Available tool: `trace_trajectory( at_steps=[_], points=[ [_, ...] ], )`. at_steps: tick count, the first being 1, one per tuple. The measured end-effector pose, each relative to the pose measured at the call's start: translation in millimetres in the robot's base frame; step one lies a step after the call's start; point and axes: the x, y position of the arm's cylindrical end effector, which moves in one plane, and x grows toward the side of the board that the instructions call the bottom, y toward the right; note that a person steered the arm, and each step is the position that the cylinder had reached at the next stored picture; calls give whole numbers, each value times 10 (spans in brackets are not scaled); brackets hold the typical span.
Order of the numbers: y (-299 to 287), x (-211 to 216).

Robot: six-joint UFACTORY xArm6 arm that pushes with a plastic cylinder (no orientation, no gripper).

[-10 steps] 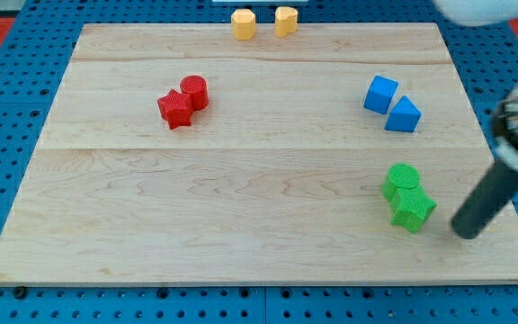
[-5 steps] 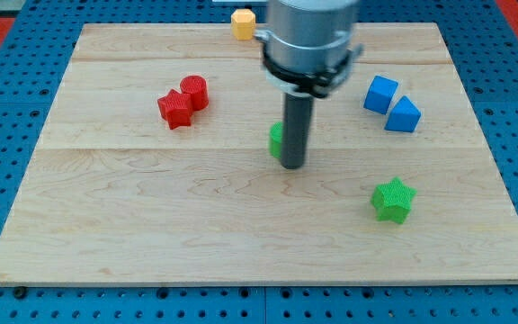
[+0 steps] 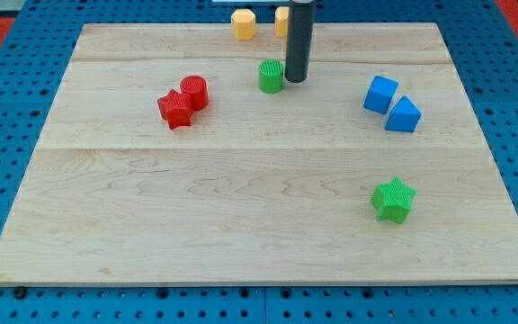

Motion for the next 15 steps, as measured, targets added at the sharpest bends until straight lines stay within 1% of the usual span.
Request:
trace_trajectory(
  at_steps=[1, 2, 3, 4, 5, 7, 8, 9, 11, 12, 13, 14, 15],
  points=[
    [-341, 32],
    [-412, 71],
    [-301, 163],
    [-636, 164],
    [-773, 251],
    [-1380, -324],
    [-1599, -510],
    [-1612, -425],
    [-1988, -659],
    [-1821, -855],
    [-1762, -920],
    [-1715, -889],
    [-1685, -565]
  ],
)
